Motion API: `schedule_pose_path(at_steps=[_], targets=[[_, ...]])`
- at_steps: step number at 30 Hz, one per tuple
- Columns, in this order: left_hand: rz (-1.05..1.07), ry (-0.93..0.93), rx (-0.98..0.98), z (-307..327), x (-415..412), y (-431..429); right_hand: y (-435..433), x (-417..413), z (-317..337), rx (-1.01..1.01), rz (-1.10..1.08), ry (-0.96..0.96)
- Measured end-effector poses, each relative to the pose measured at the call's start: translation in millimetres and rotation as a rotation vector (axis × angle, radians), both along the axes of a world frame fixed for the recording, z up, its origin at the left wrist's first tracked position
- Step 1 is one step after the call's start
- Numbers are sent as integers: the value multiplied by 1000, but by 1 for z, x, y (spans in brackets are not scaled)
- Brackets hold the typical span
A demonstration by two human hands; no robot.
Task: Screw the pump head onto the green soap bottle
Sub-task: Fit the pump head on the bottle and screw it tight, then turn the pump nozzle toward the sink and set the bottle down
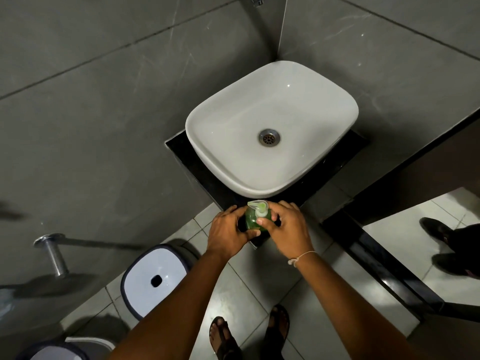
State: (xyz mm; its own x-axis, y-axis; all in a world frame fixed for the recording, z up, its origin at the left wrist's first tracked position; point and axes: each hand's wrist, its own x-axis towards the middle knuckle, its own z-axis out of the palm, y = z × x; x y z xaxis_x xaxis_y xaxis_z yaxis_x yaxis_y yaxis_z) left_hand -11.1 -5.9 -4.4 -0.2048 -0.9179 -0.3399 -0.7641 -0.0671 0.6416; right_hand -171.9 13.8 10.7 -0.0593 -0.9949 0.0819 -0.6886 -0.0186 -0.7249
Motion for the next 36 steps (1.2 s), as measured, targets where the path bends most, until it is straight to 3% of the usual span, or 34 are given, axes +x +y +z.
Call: schedule_pose_path(at_steps=[10,16,24,28,32,36], targets=[[-19,-38,-24,0,-1,0,8,21,-5,-83,-255,-26],[-19,-35,-15,1,0,-1,-1,0,4,-14,21,-21],[-24,-27,-19,1,0,0,4,11,4,-57,-94,28],[-47,-41,-20,1,2,-1,-2,-10,30,53,98,181],[-42,-42,-11,2,2,-1,-13,-40,63,-121,236,328],[-48,-45,1,1,4,0,-40,-35,90,-263,601,690]])
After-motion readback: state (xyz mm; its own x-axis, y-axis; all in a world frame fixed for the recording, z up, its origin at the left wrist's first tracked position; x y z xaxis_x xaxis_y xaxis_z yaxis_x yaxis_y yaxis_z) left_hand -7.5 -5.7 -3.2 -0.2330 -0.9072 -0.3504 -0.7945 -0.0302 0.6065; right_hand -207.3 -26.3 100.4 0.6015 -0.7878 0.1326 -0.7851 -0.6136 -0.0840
